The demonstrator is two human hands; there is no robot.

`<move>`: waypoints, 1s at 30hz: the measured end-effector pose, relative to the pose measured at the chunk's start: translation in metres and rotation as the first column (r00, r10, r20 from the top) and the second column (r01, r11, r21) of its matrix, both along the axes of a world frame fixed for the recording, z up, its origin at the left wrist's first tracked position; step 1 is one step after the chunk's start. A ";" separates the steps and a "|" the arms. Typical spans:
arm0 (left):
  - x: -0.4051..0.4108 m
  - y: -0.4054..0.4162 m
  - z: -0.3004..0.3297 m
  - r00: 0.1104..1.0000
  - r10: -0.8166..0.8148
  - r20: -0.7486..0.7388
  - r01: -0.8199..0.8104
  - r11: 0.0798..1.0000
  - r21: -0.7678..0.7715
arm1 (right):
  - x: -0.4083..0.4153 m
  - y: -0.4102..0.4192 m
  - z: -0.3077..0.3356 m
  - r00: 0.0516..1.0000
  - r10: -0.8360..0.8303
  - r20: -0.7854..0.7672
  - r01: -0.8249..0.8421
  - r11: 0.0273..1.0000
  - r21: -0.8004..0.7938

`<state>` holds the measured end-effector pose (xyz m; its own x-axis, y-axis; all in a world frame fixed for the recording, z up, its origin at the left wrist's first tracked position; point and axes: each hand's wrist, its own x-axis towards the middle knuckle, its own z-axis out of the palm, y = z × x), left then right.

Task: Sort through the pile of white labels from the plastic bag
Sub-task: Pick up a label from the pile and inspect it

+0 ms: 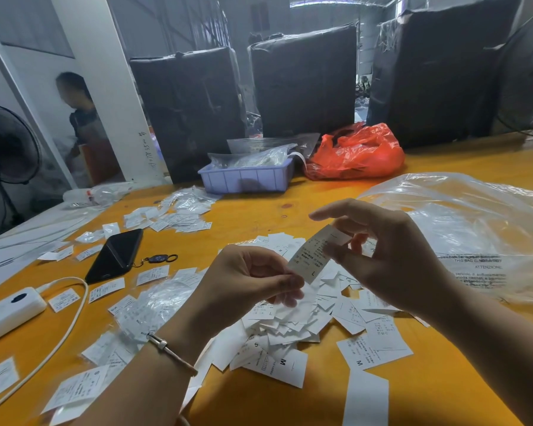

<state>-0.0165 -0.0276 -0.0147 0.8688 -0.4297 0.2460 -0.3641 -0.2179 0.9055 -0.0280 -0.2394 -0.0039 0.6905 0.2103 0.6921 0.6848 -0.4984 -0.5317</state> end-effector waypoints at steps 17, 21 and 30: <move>0.000 -0.003 -0.003 0.999 0.011 -0.052 -0.007 0.997 0.073 | -0.001 0.006 -0.008 0.997 0.014 -0.072 -0.030 0.974 -0.226; 0.001 -0.003 -0.003 0.997 0.044 -0.061 -0.040 0.998 0.058 | 0.000 0.010 -0.015 0.993 0.010 -0.116 -0.034 0.977 -0.210; 0.003 -0.003 -0.003 0.990 0.062 -0.123 -0.054 0.996 0.067 | 0.004 0.007 -0.013 0.993 0.012 -0.114 -0.003 0.997 0.072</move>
